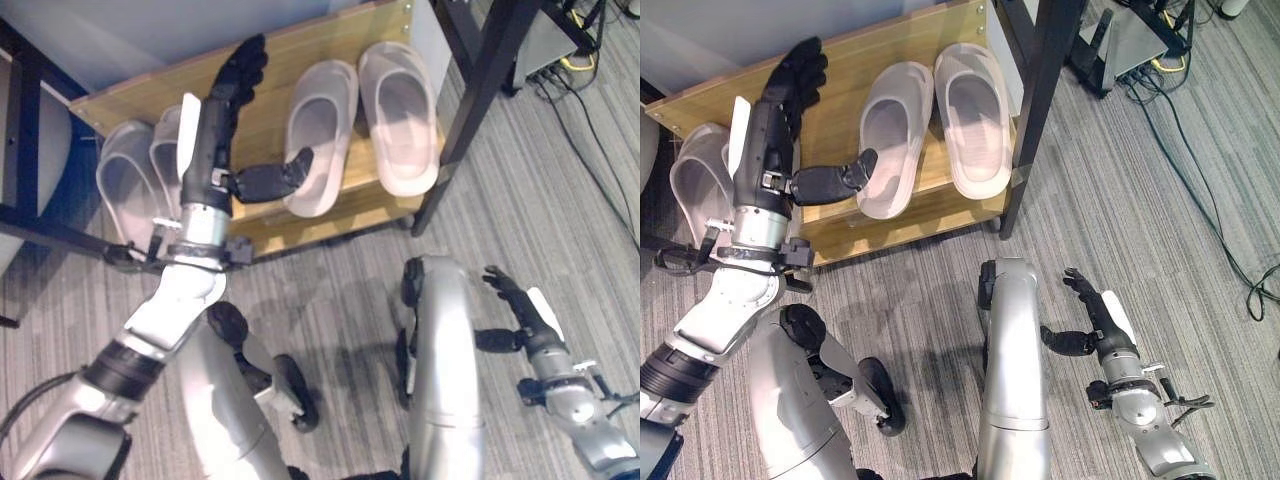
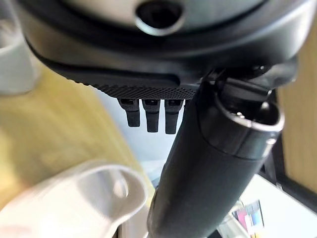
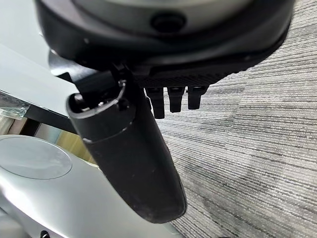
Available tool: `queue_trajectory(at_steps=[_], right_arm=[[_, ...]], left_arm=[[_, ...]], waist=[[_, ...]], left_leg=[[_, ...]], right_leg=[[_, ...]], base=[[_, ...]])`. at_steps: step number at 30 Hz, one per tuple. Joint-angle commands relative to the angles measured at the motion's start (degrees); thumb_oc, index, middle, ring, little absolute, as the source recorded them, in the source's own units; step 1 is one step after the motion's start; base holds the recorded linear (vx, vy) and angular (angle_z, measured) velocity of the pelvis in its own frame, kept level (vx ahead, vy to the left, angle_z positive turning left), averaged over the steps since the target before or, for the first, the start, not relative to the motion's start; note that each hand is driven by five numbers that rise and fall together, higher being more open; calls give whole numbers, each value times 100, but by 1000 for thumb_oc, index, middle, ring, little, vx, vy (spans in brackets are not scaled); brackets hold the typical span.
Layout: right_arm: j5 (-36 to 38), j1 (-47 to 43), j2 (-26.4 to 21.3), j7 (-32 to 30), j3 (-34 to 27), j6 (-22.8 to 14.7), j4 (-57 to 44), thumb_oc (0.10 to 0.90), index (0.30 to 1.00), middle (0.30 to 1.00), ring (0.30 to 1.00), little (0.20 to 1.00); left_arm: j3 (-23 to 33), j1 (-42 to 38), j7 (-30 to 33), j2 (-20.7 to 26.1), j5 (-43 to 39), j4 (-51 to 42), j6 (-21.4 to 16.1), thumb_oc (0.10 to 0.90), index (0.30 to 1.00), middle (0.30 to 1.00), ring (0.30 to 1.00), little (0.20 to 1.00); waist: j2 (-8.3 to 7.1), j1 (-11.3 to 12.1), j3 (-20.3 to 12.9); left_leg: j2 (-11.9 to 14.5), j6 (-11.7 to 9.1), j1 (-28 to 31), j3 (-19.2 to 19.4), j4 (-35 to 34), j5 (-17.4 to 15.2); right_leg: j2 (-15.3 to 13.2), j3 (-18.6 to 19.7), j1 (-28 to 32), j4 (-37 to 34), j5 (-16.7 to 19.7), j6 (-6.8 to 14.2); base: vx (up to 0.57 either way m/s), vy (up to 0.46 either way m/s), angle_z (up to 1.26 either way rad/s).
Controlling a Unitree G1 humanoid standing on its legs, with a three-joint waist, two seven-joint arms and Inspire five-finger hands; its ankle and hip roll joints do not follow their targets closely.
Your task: Arrange the slippers neatly on the shoe rack.
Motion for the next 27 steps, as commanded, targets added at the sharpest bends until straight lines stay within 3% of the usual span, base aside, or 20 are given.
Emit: queue_trajectory(at_steps=[1, 4, 18, 27], right_arm=[[-262, -263, -352, -253, -677, -220, -719, 800, 900, 900, 900, 900], [-252, -247, -351, -239, -695, -175, -717, 800, 900, 900, 900, 900], [-259, 22, -277, -101, -900, -147, -792, 800, 900, 900, 900, 900], [-342, 48, -244, -63, -843, -140, -806, 800, 900, 900, 900, 900]], left_arm=[[500, -422, -252, -36, -821, -505, -629, 800, 900, 900, 900, 900], [448, -235, -445, 32, -1173, -608, -552, 800, 900, 900, 900, 900], [481, 654, -1176, 364, -1310, -997, -153, 800, 900, 900, 900, 900], [477, 945, -1392, 295, -1464, -1233, -88, 800, 900, 900, 900, 900]], waist=[[212, 156, -183], [228, 173, -183], [233, 194, -183], [217, 191, -183]], left_leg=[[150, -234, -228, -23, -604, 326], [178, -237, -228, 11, -626, 328], [175, -221, -228, 80, -662, 326], [183, -221, -228, 137, -693, 349]], right_leg=[[-635, -42, 186, -230, -428, 91], [-656, -42, 186, -234, -428, 87], [-627, -9, 186, -257, -424, 71], [-628, 17, 186, -257, -423, 38]], base=[[-15, 2, 3], [-4, 1, 1], [0, 0, 0], [0, 0, 0]])
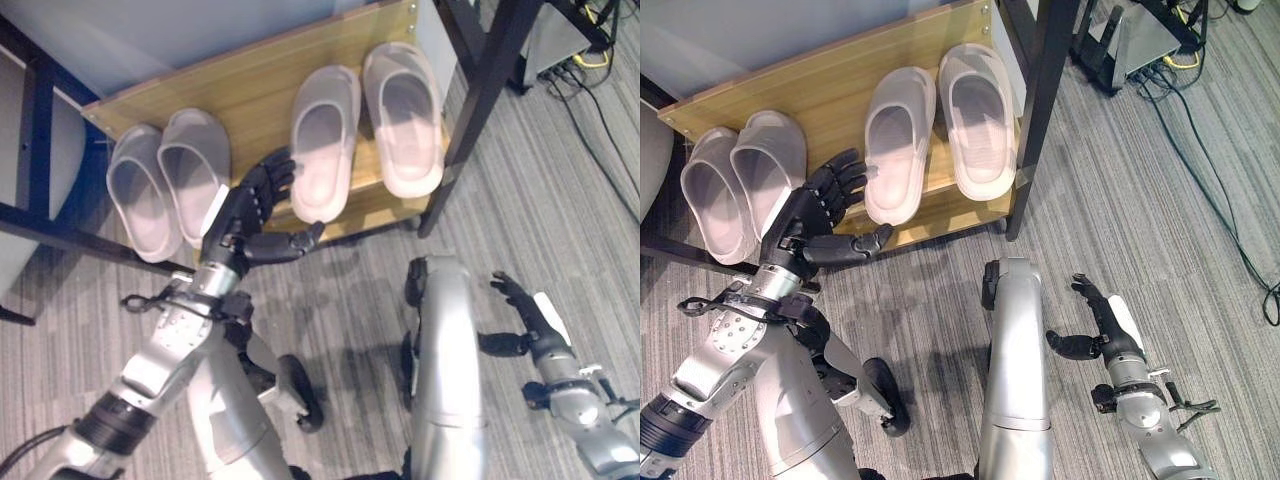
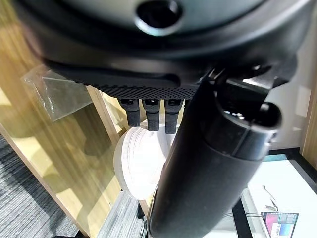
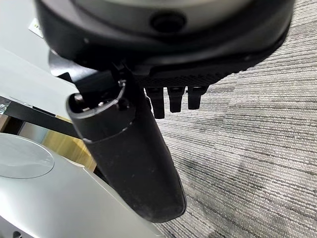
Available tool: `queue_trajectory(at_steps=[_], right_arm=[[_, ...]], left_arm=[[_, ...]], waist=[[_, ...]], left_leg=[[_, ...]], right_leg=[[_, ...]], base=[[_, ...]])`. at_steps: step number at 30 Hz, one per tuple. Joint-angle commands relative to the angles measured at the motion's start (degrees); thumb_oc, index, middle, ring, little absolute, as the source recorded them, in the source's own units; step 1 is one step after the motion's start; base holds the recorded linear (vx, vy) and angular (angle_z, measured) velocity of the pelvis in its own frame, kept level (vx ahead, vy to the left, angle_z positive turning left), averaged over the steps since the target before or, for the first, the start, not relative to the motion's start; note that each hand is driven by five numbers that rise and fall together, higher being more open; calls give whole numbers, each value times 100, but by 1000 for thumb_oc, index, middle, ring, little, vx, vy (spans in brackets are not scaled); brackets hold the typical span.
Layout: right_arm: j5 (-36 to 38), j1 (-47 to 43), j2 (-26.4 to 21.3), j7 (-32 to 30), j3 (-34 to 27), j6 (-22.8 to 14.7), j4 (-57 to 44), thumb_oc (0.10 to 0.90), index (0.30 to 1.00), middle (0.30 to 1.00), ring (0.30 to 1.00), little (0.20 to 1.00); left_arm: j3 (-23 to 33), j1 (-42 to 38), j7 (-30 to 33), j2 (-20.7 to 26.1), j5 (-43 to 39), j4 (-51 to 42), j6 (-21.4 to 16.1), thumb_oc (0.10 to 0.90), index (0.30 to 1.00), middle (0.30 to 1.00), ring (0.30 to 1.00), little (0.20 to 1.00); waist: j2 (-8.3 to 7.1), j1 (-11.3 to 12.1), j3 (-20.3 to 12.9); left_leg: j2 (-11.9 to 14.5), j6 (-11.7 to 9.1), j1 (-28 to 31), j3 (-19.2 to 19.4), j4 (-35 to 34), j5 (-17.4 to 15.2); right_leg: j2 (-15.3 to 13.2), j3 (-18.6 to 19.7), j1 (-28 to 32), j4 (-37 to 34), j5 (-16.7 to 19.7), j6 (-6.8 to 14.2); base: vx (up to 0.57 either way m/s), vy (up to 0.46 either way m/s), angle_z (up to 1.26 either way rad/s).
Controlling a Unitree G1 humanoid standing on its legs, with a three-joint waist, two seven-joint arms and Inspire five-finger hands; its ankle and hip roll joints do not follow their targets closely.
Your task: Arrange the slippers neatly on the shoe rack.
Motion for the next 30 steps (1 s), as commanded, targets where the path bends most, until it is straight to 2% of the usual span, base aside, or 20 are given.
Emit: queue_trajectory(at_steps=[1, 10, 20, 24, 30], right_arm=[[-137, -127, -288, -99, -616, -344, -779, 800, 900, 900, 900, 900], [-190, -182, -325, -119, -521, -337, -798, 800, 900, 900, 900, 900], [-216, -330, -412, -254, -423, -329, -740, 800, 900, 900, 900, 900], [-222, -335, -430, -279, -410, -335, -733, 800, 900, 900, 900, 900], [-322, -126, -380, -296, -534, -362, -718, 800, 900, 900, 900, 900]], left_arm=[[280, -459, -134, 256, -119, -580, -314, 800, 900, 900, 900, 900], [-123, -1009, -102, -102, -122, -579, -300, 800, 900, 900, 900, 900], [-478, -1850, 229, -667, 35, -86, -388, 800, 900, 900, 900, 900], [-463, -2014, 334, -625, 155, 26, -428, 800, 900, 900, 900, 900], [132, -1576, 496, -184, 389, -279, -573, 800, 900, 900, 900, 900]], waist=[[125, 177, -183], [83, 122, -183], [-4, 41, -183], [-7, 40, -183], [86, 115, -183]], left_leg=[[178, -189, -296, 80, -690, 367], [183, -187, -296, 98, -703, 388], [173, -199, -296, 90, -683, 397], [173, -195, -296, 84, -670, 397], [161, -193, -296, 54, -642, 387]], right_leg=[[-579, -39, 169, -347, -286, 77], [-596, -42, 169, -370, -276, 72], [-602, -56, 169, -392, -267, 85], [-588, -43, 169, -389, -260, 85], [-558, -41, 169, -398, -241, 86]], base=[[0, 0, 0], [0, 0, 0], [0, 0, 0], [0, 0, 0], [0, 0, 0]])
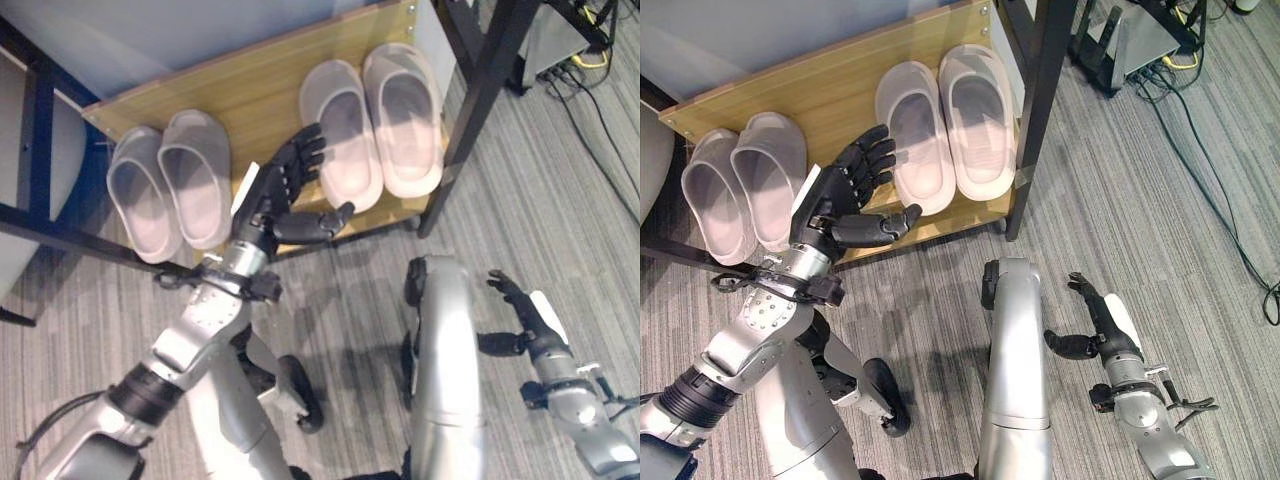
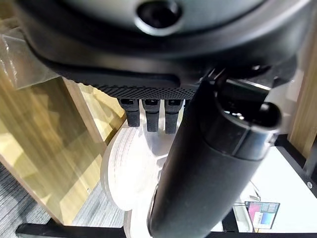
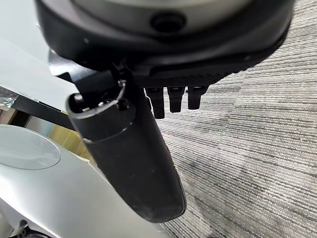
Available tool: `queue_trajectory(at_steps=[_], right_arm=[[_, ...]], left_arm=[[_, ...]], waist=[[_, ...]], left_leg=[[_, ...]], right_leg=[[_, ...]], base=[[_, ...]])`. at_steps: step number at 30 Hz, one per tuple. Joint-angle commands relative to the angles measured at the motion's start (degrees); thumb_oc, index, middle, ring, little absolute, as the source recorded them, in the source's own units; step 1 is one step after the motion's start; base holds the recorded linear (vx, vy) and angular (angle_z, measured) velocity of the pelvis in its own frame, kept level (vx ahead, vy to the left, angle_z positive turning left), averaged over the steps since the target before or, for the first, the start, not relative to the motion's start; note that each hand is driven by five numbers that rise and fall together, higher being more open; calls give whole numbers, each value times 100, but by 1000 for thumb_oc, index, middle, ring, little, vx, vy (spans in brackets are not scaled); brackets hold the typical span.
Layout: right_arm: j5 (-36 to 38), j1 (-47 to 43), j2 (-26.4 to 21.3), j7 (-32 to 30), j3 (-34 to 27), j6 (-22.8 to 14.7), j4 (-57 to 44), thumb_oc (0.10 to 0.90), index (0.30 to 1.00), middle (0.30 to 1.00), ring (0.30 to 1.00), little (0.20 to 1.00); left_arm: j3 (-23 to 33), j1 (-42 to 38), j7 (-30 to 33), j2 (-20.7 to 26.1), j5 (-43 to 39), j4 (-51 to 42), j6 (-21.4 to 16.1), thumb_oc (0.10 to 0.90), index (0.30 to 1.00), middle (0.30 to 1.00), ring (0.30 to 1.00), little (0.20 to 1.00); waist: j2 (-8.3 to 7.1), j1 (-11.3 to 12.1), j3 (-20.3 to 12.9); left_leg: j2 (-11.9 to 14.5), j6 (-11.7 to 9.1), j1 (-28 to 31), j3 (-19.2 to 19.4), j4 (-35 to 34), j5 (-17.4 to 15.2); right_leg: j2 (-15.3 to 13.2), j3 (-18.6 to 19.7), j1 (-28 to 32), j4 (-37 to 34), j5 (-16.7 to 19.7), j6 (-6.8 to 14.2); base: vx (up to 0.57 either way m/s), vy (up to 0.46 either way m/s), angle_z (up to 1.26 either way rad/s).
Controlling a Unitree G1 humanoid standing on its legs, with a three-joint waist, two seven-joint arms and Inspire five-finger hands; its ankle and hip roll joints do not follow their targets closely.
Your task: Arrange the slippers neatly on the shoe rack.
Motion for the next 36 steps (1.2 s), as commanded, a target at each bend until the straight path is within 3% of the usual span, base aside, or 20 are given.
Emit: queue_trajectory(at_steps=[1, 5, 10, 12, 16, 17, 19, 20, 21, 23, 25, 26, 27, 28, 29, 30, 31, 32, 34, 36], right_arm=[[-113, -114, -360, -271, -598, -395, -617, 800, 900, 900, 900, 900], [-181, -138, -294, -279, -644, -415, -533, 800, 900, 900, 900, 900], [-181, -338, -77, -282, -519, -480, -387, 800, 900, 900, 900, 900], [-195, -827, 34, -315, -498, -505, -194, 800, 900, 900, 900, 900], [-276, -1532, 245, -428, -473, -495, 19, 800, 900, 900, 900, 900], [-333, -1594, 357, -465, -405, -473, 106, 800, 900, 900, 900, 900], [-372, -1599, 447, -470, -284, -484, 136, 800, 900, 900, 900, 900], [-392, -1631, 522, -406, -25, -496, 449, 800, 900, 900, 900, 900], [-391, -1628, 522, -407, -24, -500, 454, 800, 900, 900, 900, 900], [-346, -1612, 654, -318, 125, -511, 655, 800, 900, 900, 900, 900], [-290, -1516, 783, -221, 225, -517, 751, 800, 900, 900, 900, 900], [-290, -1507, 781, -220, 228, -517, 756, 800, 900, 900, 900, 900], [-273, -1468, 848, -180, 285, -505, 858, 800, 900, 900, 900, 900], [-263, -1415, 905, -100, 358, -482, 919, 800, 900, 900, 900, 900], [-210, -1265, 987, 48, 477, -459, 1027, 800, 900, 900, 900, 900], [-219, -1185, 1029, 118, 530, -450, 1100, 800, 900, 900, 900, 900], [-214, -1043, 1145, 247, 612, -425, 1182, 800, 900, 900, 900, 900], [-215, -1042, 1146, 247, 611, -425, 1180, 800, 900, 900, 900, 900], [-199, -915, 1374, 442, 811, -414, 1361, 800, 900, 900, 900, 900], [-199, -877, 1434, 492, 833, -405, 1413, 800, 900, 900, 900, 900]], left_arm=[[702, -396, 208, 332, 329, -651, -791, 800, 900, 900, 900, 900], [1166, 191, 146, 488, 531, -1104, -804, 800, 900, 900, 900, 900], [1554, 766, 113, 155, 1002, -1248, -790, 800, 900, 900, 900, 900], [1737, 717, -73, -42, 1234, -1244, -777, 800, 900, 900, 900, 900], [1703, 366, -236, -464, 1201, -979, -774, 800, 900, 900, 900, 900], [1615, 430, -270, -677, 1218, -758, -740, 800, 900, 900, 900, 900], [1418, 532, -343, -927, 1274, -500, -692, 800, 900, 900, 900, 900], [997, 653, -568, -1143, 1552, 256, -634, 800, 900, 900, 900, 900], [989, 649, -567, -1148, 1557, 269, -644, 800, 900, 900, 900, 900], [774, 883, -686, -1357, 1791, 836, -601, 800, 900, 900, 900, 900], [660, 1088, -771, -1485, 2052, 1309, -544, 800, 900, 900, 900, 900], [653, 1091, -770, -1492, 2054, 1321, -551, 800, 900, 900, 900, 900], [609, 1171, -790, -1563, 2123, 1550, -530, 800, 900, 900, 900, 900], [614, 1300, -842, -1635, 2120, 1751, -495, 800, 900, 900, 900, 900], [545, 1547, -942, -1729, 2270, 2069, -456, 800, 900, 900, 900, 900], [526, 1692, -978, -1786, 2367, 2257, -451, 800, 900, 900, 900, 900], [534, 1905, -1019, -1866, 2531, 2552, -390, 800, 900, 900, 900, 900], [534, 1905, -1018, -1866, 2533, 2552, -392, 800, 900, 900, 900, 900], [567, 2182, -1030, -2105, 2835, 3199, -330, 800, 900, 900, 900, 900], [580, 2230, -1018, -2137, 3003, 3381, -299, 800, 900, 900, 900, 900]], waist=[[107, 155, -184], [118, 248, -184], [61, 362, -184], [100, 586, -184], [120, 731, -184], [131, 745, -230], [130, 736, -365], [92, 697, -646], [95, 693, -621], [37, 691, -765], [12, 711, -879], [12, 708, -854], [-12, 720, -907], [-32, 755, -1041], [-56, 791, -1222], [-60, 801, -1261], [-83, 823, -1501], [-79, 821, -1486], [-155, 864, -1732], [-169, 880, -1822]], left_leg=[[150, -199, -315, 47, -639, 379], [56, -205, -315, 13, -645, 343], [-25, -229, -315, -94, -948, 355], [-70, -225, -315, -60, -2032, 578], [-256, -199, -274, 72, -3575, 1338], [-299, -206, 243, 193, -4442, 1608], [-346, -209, 821, 318, -5485, 2007], [-539, -235, 1814, 435, -7115, 2611], [-548, -237, 1884, 437, -7193, 2654], [-660, -252, 2711, 506, -8487, 3364], [-687, -284, 3462, 554, -9450, 3697], [-699, -338, 3594, 520, -9434, 3527], [-721, -329, 3903, 592, -9972, 3912], [-779, -377, 4255, 592, -10425, 4084], [-883, -473, 5072, 657, -11306, 4413], [-954, -509, 5590, 653, -11804, 4583], [-1007, -582, 6263, 686, -12401, 4760], [-1008, -579, 6296, 684, -12458, 4813], [-1047, -685, 7199, 781, -13122, 4985], [-1040, -701, 7342, 797, -13261, 5057]], right_leg=[[-533, -40, 143, -392, -244, 88], [-446, 30, 143, -355, -219, 49], [-281, 49, 143, -630, -49, -36], [-136, -139, 143, -1663, 336, -17], [-20, -609, 177, -3329, 1157, -50], [-27, -870, 705, -4204, 1455, 17], [-34, -1076, 1316, -5250, 1857, 81], [72, -1364, 2346, -6997, 2450, 123], [74, -1381, 2418, -7072, 2488, 120], [161, -1656, 3196, -8390, 3118, 145], [235, -1815, 3833, -9153, 3418, 245], [248, -1772, 3955, -9122, 3261, 310], [278, -1921, 4283, -9655, 3585, 285], [329, -2025, 4636, -10079, 3706, 346], [430, -2221, 5474, -10952, 3921, 440], [484, -2303, 5968, -11392, 4067, 497], [569, -2416, 6664, -12023, 4192, 538], [582, -2426, 6701, -12086, 4244, 533], [732, -2524, 7613, -12770, 4380, 602], [748, -2540, 7808, -12956, 4425, 615]], base=[[0, 0, 0], [31, -12, 0], [38, -18, 2], [-136, 76, -10], [-259, 5, -42], [-353, -39, 8], [-332, -72, 22], [-258, -78, 23], [-202, -96, 21], [-140, -48, 22], [-9, -21, 22], [9, -20, 10], [68, -37, 8], [102, -58, 5], [251, -55, 19], [361, -47, 25], [237, -24, 21], [327, -7, 8], [232, 13, 10], [146, 14, 4]])
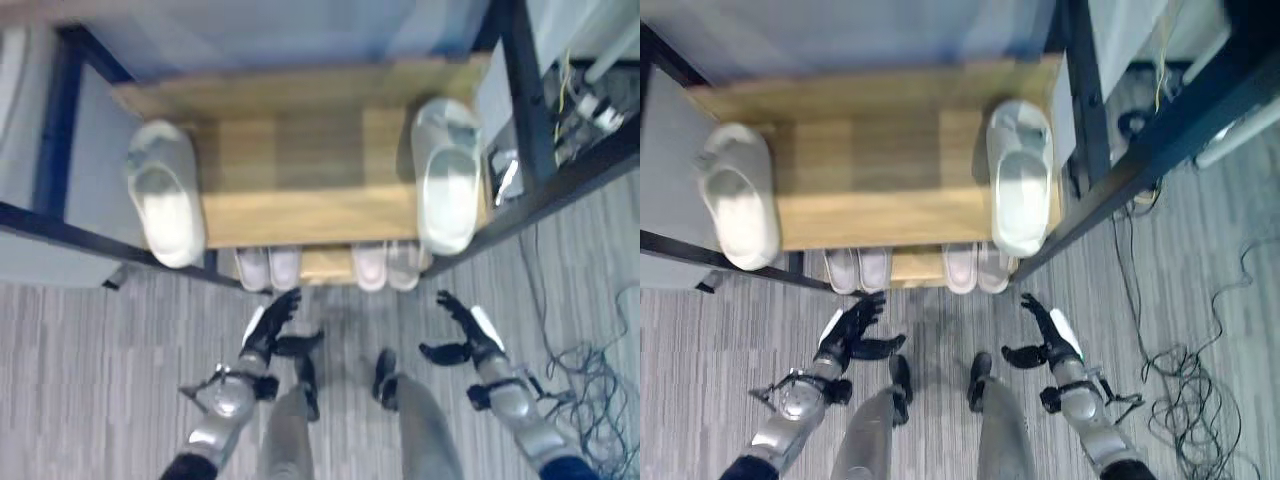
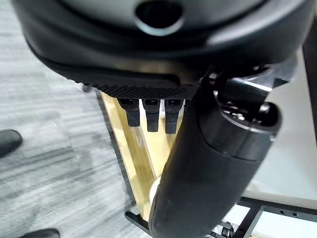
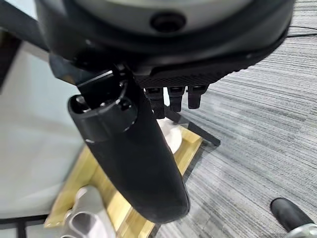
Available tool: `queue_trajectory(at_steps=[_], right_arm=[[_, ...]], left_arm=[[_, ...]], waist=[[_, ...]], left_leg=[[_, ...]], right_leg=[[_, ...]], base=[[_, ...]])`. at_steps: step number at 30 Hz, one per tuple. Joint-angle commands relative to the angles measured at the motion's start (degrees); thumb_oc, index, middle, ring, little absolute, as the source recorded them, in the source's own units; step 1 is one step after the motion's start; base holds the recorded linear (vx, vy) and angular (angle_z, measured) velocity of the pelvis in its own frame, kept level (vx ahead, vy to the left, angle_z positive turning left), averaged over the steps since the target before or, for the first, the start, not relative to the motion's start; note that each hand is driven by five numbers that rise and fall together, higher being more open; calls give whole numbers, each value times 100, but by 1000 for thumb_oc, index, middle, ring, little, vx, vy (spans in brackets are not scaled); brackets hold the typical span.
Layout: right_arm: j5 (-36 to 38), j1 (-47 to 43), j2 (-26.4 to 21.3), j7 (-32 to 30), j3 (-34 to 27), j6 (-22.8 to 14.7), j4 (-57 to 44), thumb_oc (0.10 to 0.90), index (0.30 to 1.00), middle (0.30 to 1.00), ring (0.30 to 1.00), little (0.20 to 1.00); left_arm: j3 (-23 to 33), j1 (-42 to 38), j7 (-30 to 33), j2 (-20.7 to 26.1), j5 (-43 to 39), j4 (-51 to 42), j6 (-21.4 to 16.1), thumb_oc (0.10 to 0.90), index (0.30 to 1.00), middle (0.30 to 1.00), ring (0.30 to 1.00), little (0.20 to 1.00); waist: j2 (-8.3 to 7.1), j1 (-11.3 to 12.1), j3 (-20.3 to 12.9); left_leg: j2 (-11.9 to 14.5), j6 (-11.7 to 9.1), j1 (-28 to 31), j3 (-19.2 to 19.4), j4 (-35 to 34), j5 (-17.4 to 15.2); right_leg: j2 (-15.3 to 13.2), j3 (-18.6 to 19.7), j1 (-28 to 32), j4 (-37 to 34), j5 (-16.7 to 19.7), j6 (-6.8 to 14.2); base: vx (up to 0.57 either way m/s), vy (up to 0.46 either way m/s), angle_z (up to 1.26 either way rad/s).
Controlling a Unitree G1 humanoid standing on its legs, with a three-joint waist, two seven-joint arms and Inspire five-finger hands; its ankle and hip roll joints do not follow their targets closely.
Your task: Arrange the slippers neatly on the shoe rack.
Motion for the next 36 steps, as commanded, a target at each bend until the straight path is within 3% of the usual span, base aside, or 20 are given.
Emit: queue_trajectory(at_steps=[1, 2, 3, 6, 12, 19, 27, 28, 29, 31, 32, 33, 36], right_arm=[[190, 77, 67, 212, 174, -426, -123, 800, 900, 900, 900, 900], [189, 86, 68, 212, 178, -428, -123, 800, 900, 900, 900, 900], [214, 118, 199, 369, 293, -456, -147, 800, 900, 900, 900, 900], [217, 168, 361, 551, 519, -487, -312, 800, 900, 900, 900, 900], [428, 61, 679, 810, 963, -499, -410, 800, 900, 900, 900, 900], [912, -72, 829, 1006, 1346, -523, -923, 800, 900, 900, 900, 900], [1303, -451, 572, 1114, 1396, -707, -2553, 800, 900, 900, 900, 900], [1146, -588, 387, 1007, 1213, -812, -3202, 800, 900, 900, 900, 900], [1140, -580, 379, 1002, 1210, -802, -3220, 800, 900, 900, 900, 900], [492, -691, 169, 693, 932, -846, -3587, 800, 900, 900, 900, 900], [-209, -754, -24, 390, 684, -865, -3686, 800, 900, 900, 900, 900], [-234, -751, -23, 371, 687, -863, -3688, 800, 900, 900, 900, 900], [-1415, -941, -313, -146, 352, -692, -3540, 800, 900, 900, 900, 900]], left_arm=[[-46, 11, -5, -173, 756, 524, -310, 800, 900, 900, 900, 900], [-48, 19, -1, -176, 762, 530, -316, 800, 900, 900, 900, 900], [-2, 153, 37, -253, 1122, 929, -260, 800, 900, 900, 900, 900], [78, 305, 144, -420, 1443, 1553, -164, 800, 900, 900, 900, 900], [166, 414, 244, -697, 1634, 2442, -77, 800, 900, 900, 900, 900], [120, 399, 376, -895, 1753, 2907, -31, 800, 900, 900, 900, 900], [92, 301, 467, -1071, 1907, 3486, 39, 800, 900, 900, 900, 900], [112, 309, 491, -1142, 2011, 3695, 82, 800, 900, 900, 900, 900], [111, 305, 493, -1148, 2013, 3701, 79, 800, 900, 900, 900, 900], [151, 325, 502, -1216, 2063, 3840, 101, 800, 900, 900, 900, 900], [198, 352, 517, -1240, 2078, 3862, 103, 800, 900, 900, 900, 900], [195, 347, 518, -1245, 2079, 3864, 103, 800, 900, 900, 900, 900], [146, 416, 504, -1275, 2149, 3746, 98, 800, 900, 900, 900, 900]], waist=[[-45, 104, -1062], [-46, 105, -1030], [-74, 151, -1245], [-100, 212, -1469], [-139, 304, -1777], [-152, 369, -1893], [-168, 368, -1930], [-170, 352, -1948], [-166, 354, -1945], [-155, 326, -1953], [-159, 314, -1970], [-154, 318, -1965], [-166, 327, -1985]], left_leg=[[-103, -159, 636, 224, -926, 306], [-104, -162, 711, 231, -977, 324], [-152, -181, 978, 264, -1211, 364], [-200, -185, 1311, 298, -1377, 331], [-220, -197, 1567, 335, -1387, 213], [-220, -222, 1735, 333, -1387, 155], [-186, -273, 1717, 369, -1387, 196], [-175, -275, 1748, 381, -1387, 185], [-175, -275, 1751, 382, -1387, 184], [-172, -253, 1784, 386, -1387, 155], [-174, -225, 1815, 387, -1387, 121], [-173, -224, 1819, 389, -1387, 119], [-186, -159, 1890, 389, -1387, 34]], right_leg=[[37, -45, 934, -1436, 414, 693], [48, -45, 1004, -1481, 430, 695], [103, -31, 1288, -1708, 478, 720], [173, -24, 1686, -2008, 519, 733], [196, -12, 2111, -2347, 548, 746], [214, -33, 2340, -2433, 496, 731], [239, -79, 2371, -2457, 500, 725], [247, -85, 2399, -2454, 486, 722], [247, -85, 2402, -2453, 486, 722], [245, -91, 2417, -2447, 474, 725], [248, -83, 2423, -2442, 462, 730], [248, -82, 2426, -2440, 461, 730], [252, -69, 2463, -2426, 438, 733]], base=[[181, 17, 0], [232, 31, -1], [119, 18, -4], [128, 29, -4], [63, 13, 1], [35, 4, 7], [0, -2, 1], [4, -10, 6], [7, -15, 6], [0, 0, 0], [0, 0, 0], [0, 0, 0], [29, 8, -2]])
